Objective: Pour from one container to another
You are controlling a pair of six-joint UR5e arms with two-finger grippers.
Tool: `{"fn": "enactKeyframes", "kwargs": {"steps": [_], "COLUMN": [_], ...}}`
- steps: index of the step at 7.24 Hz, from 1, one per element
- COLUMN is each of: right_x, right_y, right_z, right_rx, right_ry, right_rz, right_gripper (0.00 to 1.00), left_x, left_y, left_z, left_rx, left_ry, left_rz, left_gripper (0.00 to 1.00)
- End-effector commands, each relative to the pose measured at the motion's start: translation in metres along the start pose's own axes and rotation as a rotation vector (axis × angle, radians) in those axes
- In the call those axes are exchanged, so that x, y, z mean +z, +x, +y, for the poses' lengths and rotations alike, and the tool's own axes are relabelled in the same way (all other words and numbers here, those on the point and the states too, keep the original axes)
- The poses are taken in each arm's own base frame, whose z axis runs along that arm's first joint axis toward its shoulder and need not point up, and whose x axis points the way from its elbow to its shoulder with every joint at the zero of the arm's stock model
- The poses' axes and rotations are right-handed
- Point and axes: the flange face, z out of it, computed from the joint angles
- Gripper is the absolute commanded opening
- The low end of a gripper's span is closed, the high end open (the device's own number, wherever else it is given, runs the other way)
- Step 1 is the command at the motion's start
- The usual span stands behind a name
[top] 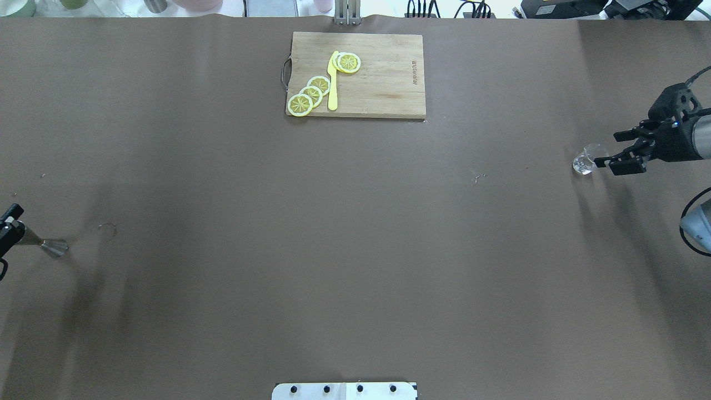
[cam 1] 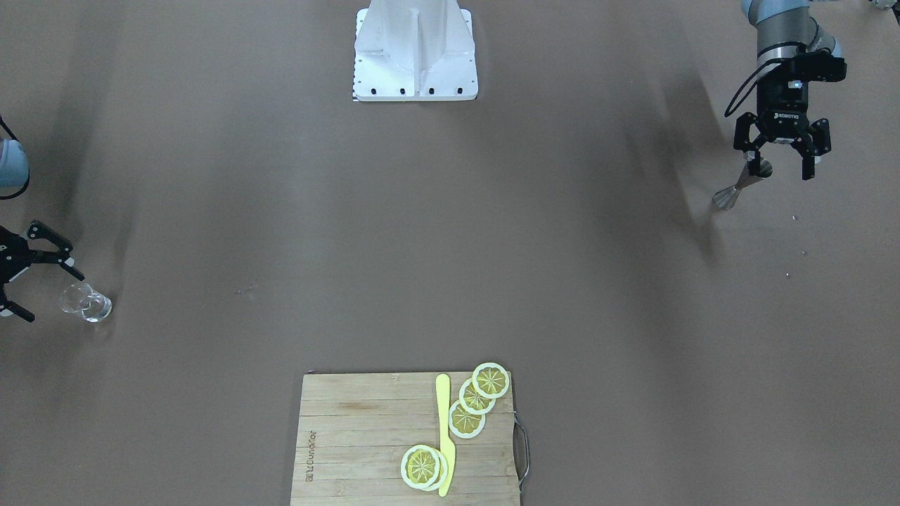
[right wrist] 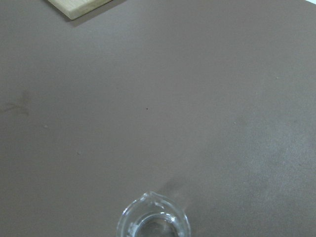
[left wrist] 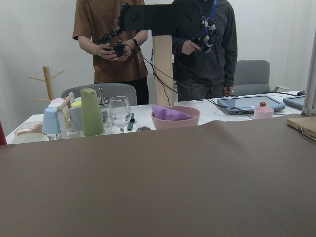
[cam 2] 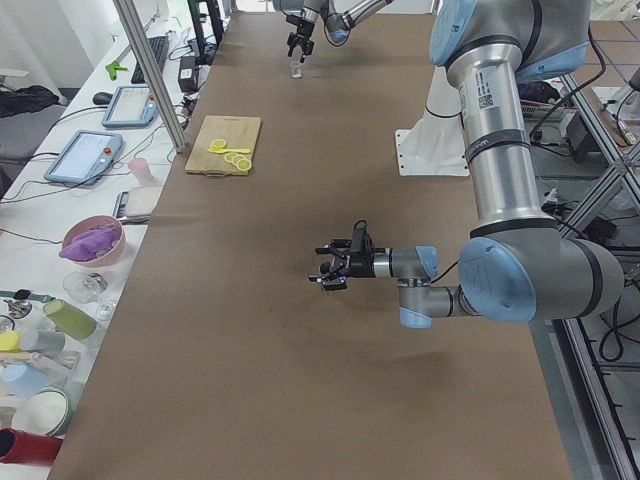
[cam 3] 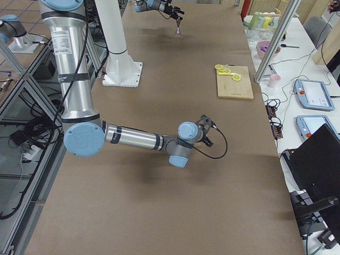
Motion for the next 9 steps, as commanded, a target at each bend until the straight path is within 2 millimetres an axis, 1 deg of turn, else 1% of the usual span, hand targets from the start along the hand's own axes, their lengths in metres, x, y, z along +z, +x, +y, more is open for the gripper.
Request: {"fn": "enactKeyframes", "kwargs": {"steps": [1, 2, 3, 4, 6, 7, 8, 9], "right_x": [-0.005, -0.004, 0.009, 0.015, 0.014, 0.014, 0.012, 0.013], "right_y": [-0.003, -0.006, -0.018, -0.021, -0.023, -0.024, -0.022, -0.019], "right_z": [0.006, 0.007, 0.006, -0.003, -0.003, -0.005, 0.0, 0.009], "right_rx": [-0.039, -0.06, -0.085, -0.079, -0.045, -0.042, 0.017, 0.044], "right_ry": [0.07, 0.098, 0.134, 0.146, 0.162, 0.164, 0.172, 0.174], "right_rz": [-0.008, 0.002, 0.015, 0.006, -0.005, -0.007, -0.012, -0.016], "right_gripper": [0.93, 0.93, 0.93, 0.93, 0.93, 0.93, 0.93, 0.93], "left_x": [-0.001, -0.004, -0.006, -0.007, -0.003, -0.003, -0.003, -0.002], "left_y": [0.011, 0.013, 0.012, 0.01, 0.013, 0.014, 0.012, 0.011], "left_z": [0.009, 0.012, 0.016, 0.023, 0.046, 0.047, 0.05, 0.057], "left_rx": [-0.006, -0.003, 0.0, -0.009, -0.007, -0.007, -0.004, -0.003], "left_ry": [0.013, 0.018, 0.025, 0.022, 0.05, 0.051, 0.05, 0.048], "left_rz": [0.005, 0.005, 0.003, 0.013, -0.001, 0.0, -0.001, 0.001], "left_gripper": [0.97, 0.96, 0.97, 0.97, 0.97, 0.97, 0.97, 0.96]}}
